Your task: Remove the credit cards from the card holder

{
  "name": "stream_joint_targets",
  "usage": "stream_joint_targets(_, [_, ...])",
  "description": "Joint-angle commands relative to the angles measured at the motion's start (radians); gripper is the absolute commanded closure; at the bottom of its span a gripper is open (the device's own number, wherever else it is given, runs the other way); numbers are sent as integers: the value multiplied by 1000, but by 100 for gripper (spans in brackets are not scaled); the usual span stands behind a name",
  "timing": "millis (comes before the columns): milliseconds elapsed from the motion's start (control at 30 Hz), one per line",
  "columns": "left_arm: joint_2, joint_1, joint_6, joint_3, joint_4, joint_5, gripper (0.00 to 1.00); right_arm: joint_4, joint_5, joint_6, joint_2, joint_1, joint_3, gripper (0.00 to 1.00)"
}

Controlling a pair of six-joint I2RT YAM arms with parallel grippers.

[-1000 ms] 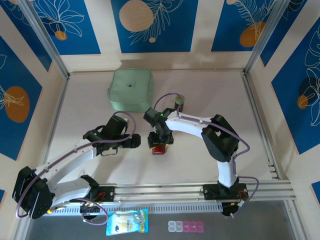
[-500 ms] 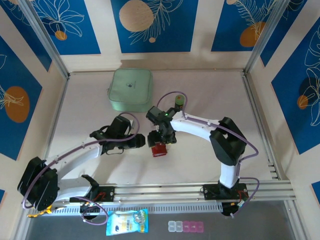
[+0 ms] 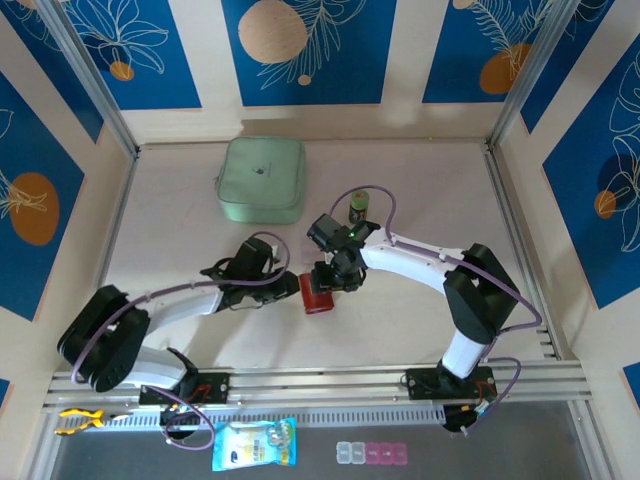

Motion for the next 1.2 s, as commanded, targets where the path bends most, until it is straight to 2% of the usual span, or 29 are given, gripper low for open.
stream_joint_targets(0, [43, -15, -48, -9, 98, 33, 83, 4, -27, 4, -3, -6, -12, 47])
stream_joint_targets(100, [82, -15, -54, -3, 132, 47, 86, 0, -24, 4, -5, -13, -17, 47])
stream_joint_targets(333, [158, -15, -43, 40, 145, 56, 87, -5, -23, 5, -16, -30, -23, 46])
stream_joint_targets(500, [183, -15, -40, 58, 158, 62, 88, 2, -33, 10, -11, -30, -23, 49])
stream_joint_targets(833, [106, -15, -40, 38, 110, 48, 90, 9, -27, 66, 43, -33, 14, 59])
stream_joint_targets(1167, [136, -15, -84, 23, 156, 90, 96, -4, -24, 70, 126, -31, 89, 62])
